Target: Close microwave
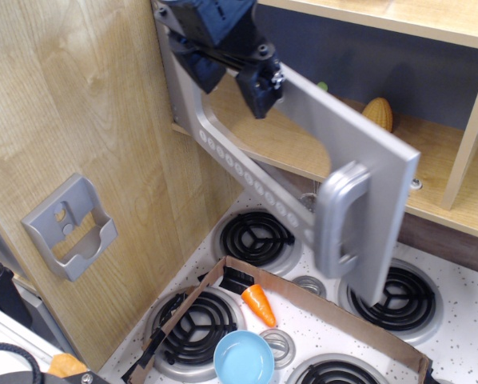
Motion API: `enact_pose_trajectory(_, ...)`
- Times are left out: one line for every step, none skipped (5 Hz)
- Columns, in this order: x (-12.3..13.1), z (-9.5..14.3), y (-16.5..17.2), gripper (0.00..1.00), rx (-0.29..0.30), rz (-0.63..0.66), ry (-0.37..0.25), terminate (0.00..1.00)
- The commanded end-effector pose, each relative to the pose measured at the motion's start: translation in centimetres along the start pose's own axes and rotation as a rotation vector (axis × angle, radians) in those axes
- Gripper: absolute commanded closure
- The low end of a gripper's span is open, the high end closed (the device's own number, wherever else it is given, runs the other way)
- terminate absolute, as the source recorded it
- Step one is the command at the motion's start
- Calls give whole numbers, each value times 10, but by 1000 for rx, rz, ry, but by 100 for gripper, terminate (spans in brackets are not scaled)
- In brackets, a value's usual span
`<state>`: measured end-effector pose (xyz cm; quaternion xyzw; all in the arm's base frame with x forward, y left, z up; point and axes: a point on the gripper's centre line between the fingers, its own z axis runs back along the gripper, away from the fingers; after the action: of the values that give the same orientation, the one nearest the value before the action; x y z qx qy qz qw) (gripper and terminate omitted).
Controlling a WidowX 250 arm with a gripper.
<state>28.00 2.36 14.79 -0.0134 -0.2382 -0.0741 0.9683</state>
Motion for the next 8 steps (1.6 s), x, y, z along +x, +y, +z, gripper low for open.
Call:
enact_pose_trajectory(36, 3, -10, 0, 0, -31, -104, 0)
enact_pose_trajectory(46, -4, -12, 0, -18, -47, -118, 0)
enact_pose_trajectory(62, -9, -16, 0, -27, -82, -140, 0)
enact_pose_trajectory(71, -12, -18, 0, -29, -101, -156, 0)
enact_pose_trajectory(79, -15, -20, 0, -33, -122, -168, 0)
enact_pose_trajectory(80, -14, -22, 0, -23, -120, -167, 0)
enact_pose_trajectory(79, -14, -21, 0, -29, -118, -169, 0)
enact_pose_trajectory(69, -8, -27, 0, 15, -75, -134, 0)
